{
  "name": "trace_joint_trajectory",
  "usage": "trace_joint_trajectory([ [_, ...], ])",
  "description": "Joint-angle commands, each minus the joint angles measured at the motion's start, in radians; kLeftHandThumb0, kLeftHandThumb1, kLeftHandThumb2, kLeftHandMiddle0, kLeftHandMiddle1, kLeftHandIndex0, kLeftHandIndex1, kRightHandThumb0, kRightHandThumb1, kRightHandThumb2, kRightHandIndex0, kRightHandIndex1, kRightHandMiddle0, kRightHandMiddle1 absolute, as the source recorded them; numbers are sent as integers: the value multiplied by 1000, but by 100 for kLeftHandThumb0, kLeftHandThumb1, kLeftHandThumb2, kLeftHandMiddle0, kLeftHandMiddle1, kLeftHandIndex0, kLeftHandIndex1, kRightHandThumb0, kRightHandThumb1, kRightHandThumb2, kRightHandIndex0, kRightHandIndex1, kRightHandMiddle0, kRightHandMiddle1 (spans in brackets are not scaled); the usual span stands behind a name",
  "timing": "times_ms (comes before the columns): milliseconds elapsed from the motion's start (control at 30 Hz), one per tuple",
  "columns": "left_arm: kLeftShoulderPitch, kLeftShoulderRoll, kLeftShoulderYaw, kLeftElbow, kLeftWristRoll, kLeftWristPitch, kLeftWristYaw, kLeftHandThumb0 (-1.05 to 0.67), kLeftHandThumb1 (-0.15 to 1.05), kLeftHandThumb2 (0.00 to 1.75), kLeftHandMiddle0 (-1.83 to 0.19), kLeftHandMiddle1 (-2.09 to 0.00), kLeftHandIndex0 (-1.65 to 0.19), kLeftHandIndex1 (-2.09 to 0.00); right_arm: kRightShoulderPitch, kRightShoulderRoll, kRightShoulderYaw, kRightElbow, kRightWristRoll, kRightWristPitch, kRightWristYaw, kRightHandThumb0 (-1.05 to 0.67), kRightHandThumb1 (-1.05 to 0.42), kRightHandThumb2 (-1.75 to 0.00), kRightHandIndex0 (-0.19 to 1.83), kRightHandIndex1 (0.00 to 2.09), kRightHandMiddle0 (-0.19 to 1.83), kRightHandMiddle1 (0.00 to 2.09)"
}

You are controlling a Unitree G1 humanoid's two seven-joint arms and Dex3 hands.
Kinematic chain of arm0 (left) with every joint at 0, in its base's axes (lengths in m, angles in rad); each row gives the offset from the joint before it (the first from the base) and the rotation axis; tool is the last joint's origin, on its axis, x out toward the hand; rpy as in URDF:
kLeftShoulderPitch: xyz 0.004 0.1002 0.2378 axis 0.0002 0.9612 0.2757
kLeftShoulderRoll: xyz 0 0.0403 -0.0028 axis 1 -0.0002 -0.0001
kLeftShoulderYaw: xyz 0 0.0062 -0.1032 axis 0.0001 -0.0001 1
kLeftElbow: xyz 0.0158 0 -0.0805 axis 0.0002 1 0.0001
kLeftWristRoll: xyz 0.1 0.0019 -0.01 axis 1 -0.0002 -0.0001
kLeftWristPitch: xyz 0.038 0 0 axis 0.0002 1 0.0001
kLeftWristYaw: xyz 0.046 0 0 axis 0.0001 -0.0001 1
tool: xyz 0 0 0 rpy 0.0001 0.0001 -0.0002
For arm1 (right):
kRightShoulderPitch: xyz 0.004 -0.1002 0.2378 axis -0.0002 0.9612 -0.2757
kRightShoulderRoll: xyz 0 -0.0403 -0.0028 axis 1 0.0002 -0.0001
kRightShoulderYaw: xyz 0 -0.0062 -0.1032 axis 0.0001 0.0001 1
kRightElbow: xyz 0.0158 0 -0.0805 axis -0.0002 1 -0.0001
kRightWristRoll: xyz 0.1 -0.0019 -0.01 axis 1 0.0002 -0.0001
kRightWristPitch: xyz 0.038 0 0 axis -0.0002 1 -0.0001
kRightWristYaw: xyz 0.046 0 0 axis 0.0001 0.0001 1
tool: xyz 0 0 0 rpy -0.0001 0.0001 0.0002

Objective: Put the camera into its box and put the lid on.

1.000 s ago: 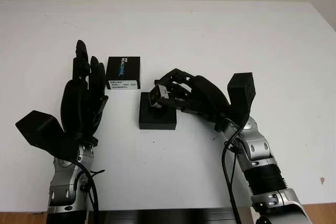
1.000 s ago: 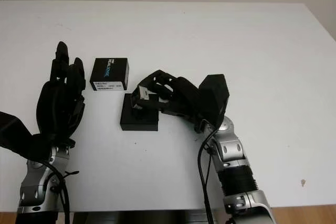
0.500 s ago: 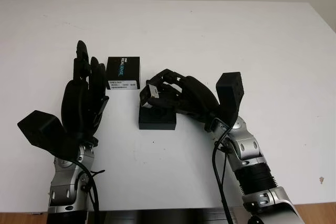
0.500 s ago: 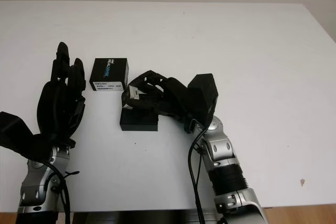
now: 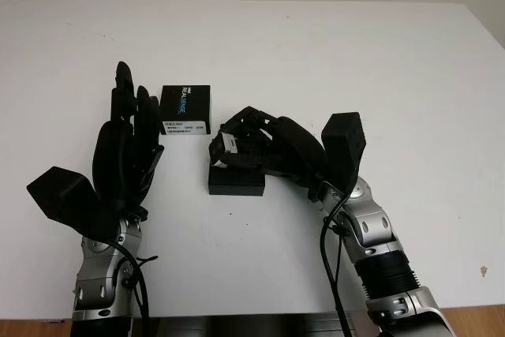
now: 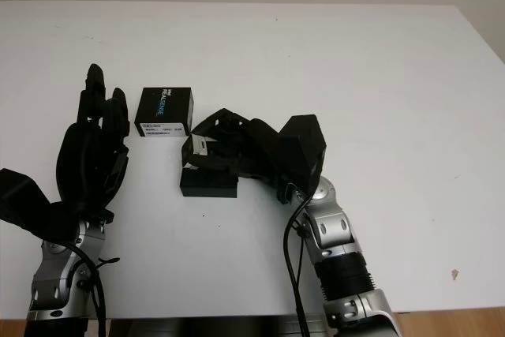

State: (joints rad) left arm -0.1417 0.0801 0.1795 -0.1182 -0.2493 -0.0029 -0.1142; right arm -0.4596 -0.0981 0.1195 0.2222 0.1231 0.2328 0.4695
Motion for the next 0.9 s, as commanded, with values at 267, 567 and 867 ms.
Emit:
trace_joint_trajectory([
  [267,1,2,2,-10,-6,-2,-2,-75,105,42,19,0,19,0,24,-4,-2,28,-31,-71,-20,-43,-102,-5,-3,63,25,174],
  [567,1,3,2,-10,-2,-3,2,-75,105,41,19,0,19,0,25,-3,-3,36,-36,-97,-32,-44,-102,-5,-1,61,26,175],
  [867,0,1,4,-10,-6,-4,3,-75,105,41,19,0,19,0,28,-5,1,37,-38,-99,-28,-42,-102,-5,0,60,25,175],
])
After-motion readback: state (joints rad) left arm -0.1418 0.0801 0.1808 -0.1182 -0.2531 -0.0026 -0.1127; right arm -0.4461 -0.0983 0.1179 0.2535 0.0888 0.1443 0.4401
